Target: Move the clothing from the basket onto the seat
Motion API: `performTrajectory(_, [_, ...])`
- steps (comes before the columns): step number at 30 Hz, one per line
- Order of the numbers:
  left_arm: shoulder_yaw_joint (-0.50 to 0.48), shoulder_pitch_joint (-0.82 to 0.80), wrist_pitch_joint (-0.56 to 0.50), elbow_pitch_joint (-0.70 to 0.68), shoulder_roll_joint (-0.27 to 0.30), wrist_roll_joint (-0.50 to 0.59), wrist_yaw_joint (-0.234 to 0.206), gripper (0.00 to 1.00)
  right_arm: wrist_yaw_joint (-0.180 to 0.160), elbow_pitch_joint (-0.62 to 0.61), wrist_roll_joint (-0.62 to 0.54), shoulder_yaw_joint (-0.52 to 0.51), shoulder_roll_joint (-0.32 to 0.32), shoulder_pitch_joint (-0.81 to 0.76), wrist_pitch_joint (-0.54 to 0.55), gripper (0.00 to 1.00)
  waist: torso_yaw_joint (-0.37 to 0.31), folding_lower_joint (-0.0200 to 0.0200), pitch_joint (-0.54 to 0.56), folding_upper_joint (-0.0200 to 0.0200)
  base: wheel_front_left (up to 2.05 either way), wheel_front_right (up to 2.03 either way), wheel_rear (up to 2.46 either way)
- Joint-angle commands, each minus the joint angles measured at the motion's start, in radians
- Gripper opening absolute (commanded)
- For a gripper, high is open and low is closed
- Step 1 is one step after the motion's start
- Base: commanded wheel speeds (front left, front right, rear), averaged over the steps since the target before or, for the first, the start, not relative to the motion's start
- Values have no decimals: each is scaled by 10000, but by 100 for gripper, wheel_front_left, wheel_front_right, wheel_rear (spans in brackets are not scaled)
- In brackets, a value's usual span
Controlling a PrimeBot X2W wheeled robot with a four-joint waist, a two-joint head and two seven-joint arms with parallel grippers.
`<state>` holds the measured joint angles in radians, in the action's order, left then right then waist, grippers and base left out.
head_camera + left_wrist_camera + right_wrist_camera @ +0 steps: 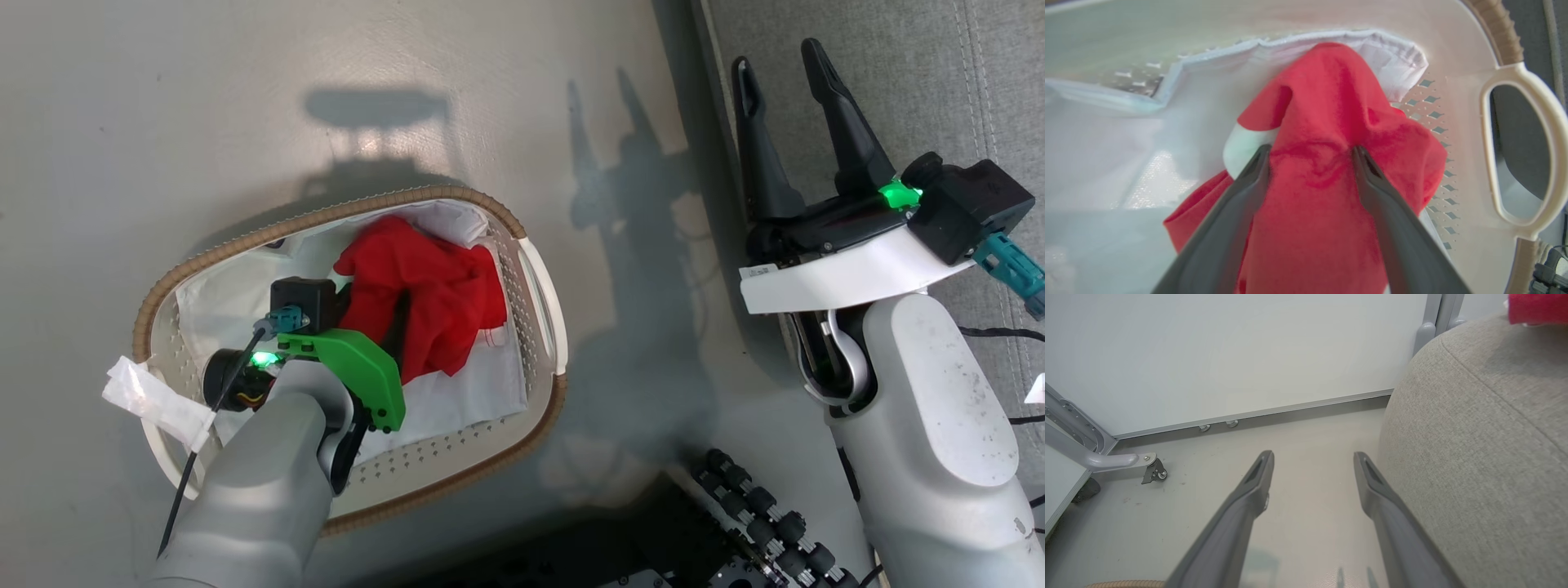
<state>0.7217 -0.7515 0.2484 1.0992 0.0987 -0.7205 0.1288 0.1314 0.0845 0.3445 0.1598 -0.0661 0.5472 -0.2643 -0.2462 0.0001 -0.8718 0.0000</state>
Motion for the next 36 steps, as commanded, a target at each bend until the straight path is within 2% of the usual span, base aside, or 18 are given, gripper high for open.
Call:
performTrajectory(1, [194, -239, -47, -67, 142, -141, 28, 100, -14, -65, 51, -5, 0, 158, 0, 100, -23, -1, -105, 0, 0, 0, 0])
performTrajectory(10, [1303, -494, -376, -80, 318, -1001, 28, 100, -14, -176, 88, -25, 31, 243, 1, 100, -110, -1, -397, 0, 0, 0, 0])
performTrajectory(11, [1411, -523, -390, -95, 332, -1081, 28, 89, -14, -168, 88, -33, 37, 257, -1, 100, -107, -1, -393, 0, 0, 0, 0])
performTrajectory(12, [1551, -554, -345, -136, 344, -1126, 28, 38, -14, -144, 91, -32, 44, 270, -1, 100, -109, -1, -366, 0, 0, 0, 0])
performTrajectory(13, [1668, -533, -328, -162, 343, -1221, 28, 0, -14, -112, 97, -26, 48, 278, -1, 100, -112, -1, -325, 0, 0, 0, 0])
performTrajectory(21, [2380, -63, -169, -264, 531, -2016, 28, 0, -14, 87, 205, 59, 99, 237, -1, 100, -215, -1, 533, 0, 0, 0, 0])
performTrajectory(29, [2894, 751, 122, -649, 535, -2623, 28, 0, -14, 478, 278, 75, 124, -229, -1, 100, -105, -1, 2179, 0, 0, 0, 0])
performTrajectory(33, [2908, 1261, 166, -1093, 418, -2945, 28, 0, -14, 715, 184, 27, 106, -621, 1, 100, 135, -1, 3098, 0, 0, 0, 0])
performTrajectory(36, [2611, 1582, 167, -1585, 477, -2746, 28, 0, -12, 841, 135, -64, -23, -909, -1, 100, 389, -1, 3731, 0, 0, 0, 0])
